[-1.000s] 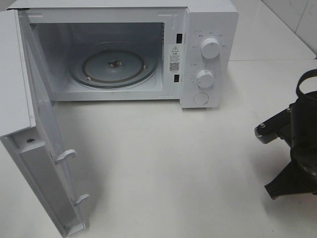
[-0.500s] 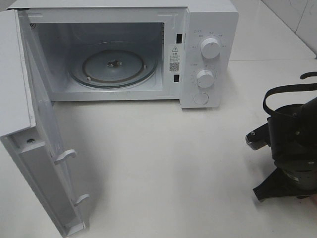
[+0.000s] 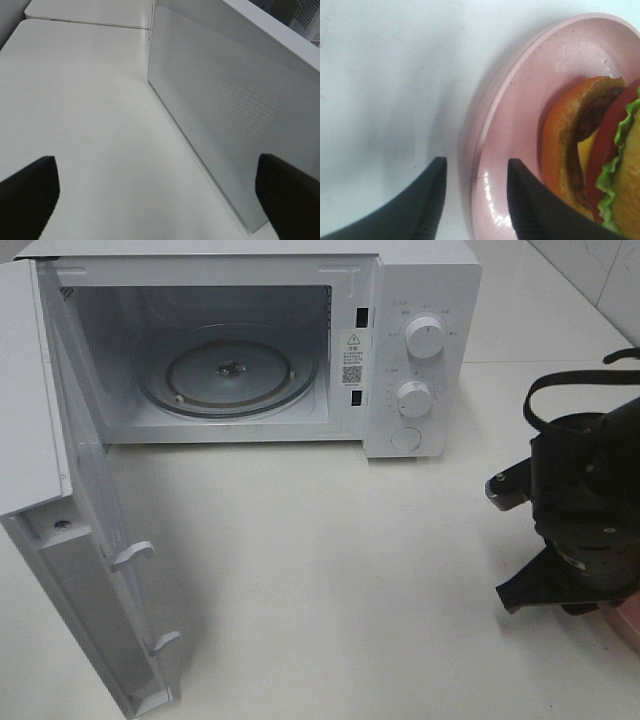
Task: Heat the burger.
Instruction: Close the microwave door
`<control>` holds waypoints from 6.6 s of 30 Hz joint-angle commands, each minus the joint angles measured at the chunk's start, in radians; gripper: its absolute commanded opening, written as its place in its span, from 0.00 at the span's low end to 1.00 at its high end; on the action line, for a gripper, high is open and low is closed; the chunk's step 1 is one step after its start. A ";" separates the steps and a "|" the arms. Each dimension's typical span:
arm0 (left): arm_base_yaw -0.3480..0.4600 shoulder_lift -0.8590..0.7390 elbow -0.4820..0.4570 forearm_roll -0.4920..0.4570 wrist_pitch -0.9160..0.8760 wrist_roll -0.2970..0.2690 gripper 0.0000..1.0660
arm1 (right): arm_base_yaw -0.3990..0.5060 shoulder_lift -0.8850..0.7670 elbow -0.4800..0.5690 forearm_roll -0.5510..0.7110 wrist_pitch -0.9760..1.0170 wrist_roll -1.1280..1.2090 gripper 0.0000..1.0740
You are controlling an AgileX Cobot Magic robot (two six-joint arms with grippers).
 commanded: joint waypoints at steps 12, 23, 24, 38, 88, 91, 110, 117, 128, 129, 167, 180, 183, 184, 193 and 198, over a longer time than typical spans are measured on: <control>0.002 -0.018 0.004 -0.002 -0.011 0.003 0.94 | -0.003 -0.351 -0.017 0.323 -0.025 -0.422 0.50; 0.002 -0.018 0.004 -0.002 -0.011 0.003 0.94 | -0.003 -0.725 -0.017 0.619 0.051 -0.842 0.80; 0.002 -0.018 0.004 -0.002 -0.011 0.003 0.94 | -0.003 -0.754 -0.017 0.621 0.073 -0.849 0.80; 0.002 -0.018 0.004 -0.002 -0.011 0.003 0.94 | -0.003 -1.057 -0.017 0.622 0.352 -0.896 0.71; 0.002 -0.018 0.004 -0.003 -0.011 0.003 0.94 | -0.529 -1.771 0.142 0.719 0.223 -1.017 0.71; 0.002 -0.018 0.004 -0.003 -0.011 0.003 0.94 | -0.529 -1.771 0.142 0.719 0.223 -1.017 0.71; 0.002 -0.018 0.004 -0.003 -0.011 0.003 0.94 | -0.529 -1.771 0.142 0.719 0.223 -1.017 0.71; 0.002 -0.018 0.004 -0.003 -0.011 0.003 0.94 | -0.529 -1.771 0.142 0.719 0.223 -1.017 0.71; 0.002 -0.018 0.004 -0.005 -0.012 0.003 0.94 | -0.529 -1.771 0.142 0.719 0.223 -1.017 0.71; 0.002 -0.018 0.004 -0.005 -0.012 0.003 0.94 | -0.529 -1.771 0.142 0.719 0.223 -1.017 0.71; 0.000 0.295 0.006 0.008 -0.396 0.132 0.00 | -0.529 -1.771 0.142 0.720 0.223 -1.020 0.71; 0.000 0.432 0.156 0.007 -0.792 0.134 0.00 | -0.529 -1.771 0.142 0.720 0.223 -1.020 0.71; 0.000 0.498 0.205 0.007 -0.967 0.134 0.00 | -0.529 -1.771 0.142 0.720 0.223 -1.019 0.71; 0.000 0.519 0.217 0.007 -1.011 0.134 0.00 | -0.529 -1.771 0.142 0.720 0.223 -1.019 0.71; 0.000 0.733 0.318 0.023 -1.407 0.125 0.00 | -0.529 -1.771 0.142 0.720 0.223 -1.019 0.71; 0.000 0.837 0.354 0.113 -1.580 0.048 0.00 | -0.529 -1.771 0.142 0.720 0.223 -1.019 0.71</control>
